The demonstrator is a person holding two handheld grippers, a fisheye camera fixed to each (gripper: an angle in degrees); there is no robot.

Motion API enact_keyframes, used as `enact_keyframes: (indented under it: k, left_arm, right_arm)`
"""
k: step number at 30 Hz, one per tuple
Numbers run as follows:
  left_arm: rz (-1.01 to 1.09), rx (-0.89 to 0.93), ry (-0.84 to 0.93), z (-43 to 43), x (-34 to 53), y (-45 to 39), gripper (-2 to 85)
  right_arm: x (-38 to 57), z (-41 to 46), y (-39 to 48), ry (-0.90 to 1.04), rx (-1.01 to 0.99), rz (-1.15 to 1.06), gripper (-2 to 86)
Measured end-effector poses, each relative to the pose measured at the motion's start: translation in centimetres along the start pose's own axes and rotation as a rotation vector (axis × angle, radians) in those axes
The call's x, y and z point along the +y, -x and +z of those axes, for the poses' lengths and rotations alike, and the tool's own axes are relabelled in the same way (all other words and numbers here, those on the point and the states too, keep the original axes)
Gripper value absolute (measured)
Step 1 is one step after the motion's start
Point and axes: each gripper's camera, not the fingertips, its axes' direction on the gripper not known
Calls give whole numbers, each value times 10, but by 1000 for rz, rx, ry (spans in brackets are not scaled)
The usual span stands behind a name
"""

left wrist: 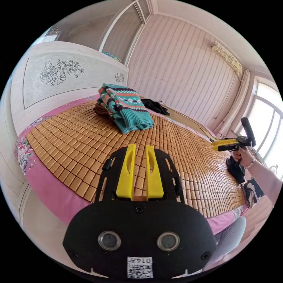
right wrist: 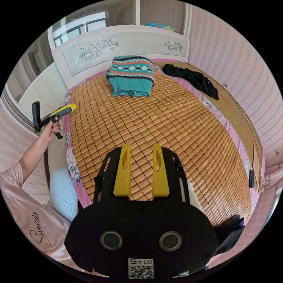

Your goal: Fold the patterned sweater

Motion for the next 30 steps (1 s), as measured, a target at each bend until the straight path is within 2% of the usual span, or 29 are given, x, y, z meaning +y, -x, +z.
enact_keyframes:
  k: [3,7,11,14,16,18,19,20,22,24,28,30]
  left_arm:
    - [-5,-30,66,36,-34,26,69]
    - [-10,-95,103,77,-75,46,86]
    - [-19,-41,201,118,-124,61,128]
    - [-134,32,289,142,-141,85,143]
    - [-200,83,305,150,-148,99,131]
    - [-205,190,367,163,-158,104,72]
    - [-214,183,392,165,-160,104,52]
    - [-197,186,377,160,-163,102,41]
    - [-152,186,322,138,-164,98,26]
    - [-101,193,183,84,-163,92,11]
    - [-16,200,39,-17,-166,73,-1]
    - [64,254,-59,-93,-150,55,-2]
  right_arm:
    - [-79,48,51,46,-68,-109,112]
    - [-158,98,98,13,5,-151,118]
    - [-205,127,111,-47,25,-103,160]
    - [-224,146,109,-28,91,-96,161]
    - [-232,159,98,18,102,-71,152]
    - [-234,166,85,44,93,-51,123]
    - [-231,164,75,50,75,-59,92]
    - [-225,159,64,49,76,-63,56]
    - [-208,141,41,23,42,-42,41]
    - [-183,111,12,-26,40,10,32]
    - [-92,-3,-56,-229,-14,124,22]
    - [-41,-51,-79,-265,-64,169,19]
